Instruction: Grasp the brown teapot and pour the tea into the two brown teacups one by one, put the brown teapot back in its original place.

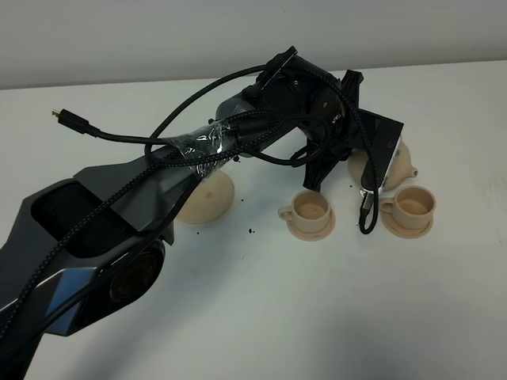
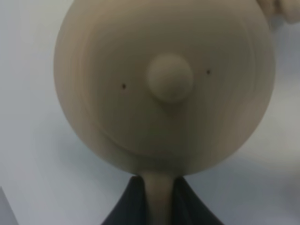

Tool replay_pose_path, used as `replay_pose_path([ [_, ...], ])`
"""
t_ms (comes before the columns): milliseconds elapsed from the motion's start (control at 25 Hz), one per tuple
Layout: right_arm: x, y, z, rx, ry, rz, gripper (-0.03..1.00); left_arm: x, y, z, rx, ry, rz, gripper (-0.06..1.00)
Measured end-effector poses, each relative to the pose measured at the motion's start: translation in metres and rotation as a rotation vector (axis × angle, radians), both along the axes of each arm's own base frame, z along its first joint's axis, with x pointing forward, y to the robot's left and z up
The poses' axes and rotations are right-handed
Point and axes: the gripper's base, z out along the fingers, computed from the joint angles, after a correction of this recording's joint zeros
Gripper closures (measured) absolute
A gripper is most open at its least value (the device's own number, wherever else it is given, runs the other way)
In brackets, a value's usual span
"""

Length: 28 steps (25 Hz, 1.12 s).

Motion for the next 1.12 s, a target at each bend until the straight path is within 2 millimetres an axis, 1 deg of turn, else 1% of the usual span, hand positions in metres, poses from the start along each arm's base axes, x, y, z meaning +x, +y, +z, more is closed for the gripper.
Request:
replay_pose_path([
  [440, 0.000, 0.000, 0.000, 0.000, 0.000, 0.000, 0.63, -0.004, -0.013, 0.004, 0.011, -0.109, -0.060, 0.80],
  [720, 0.000, 0.000, 0.000, 0.000, 0.000, 0.000, 0.63, -0.003, -0.012, 0.005, 0.046, -0.140, -0.078, 0.80],
  [1120, 0.000, 0.000, 0.000, 0.000, 0.000, 0.000, 0.63, -0.002, -0.014, 0.006, 0.085, -0.189, -0.172, 0.80],
])
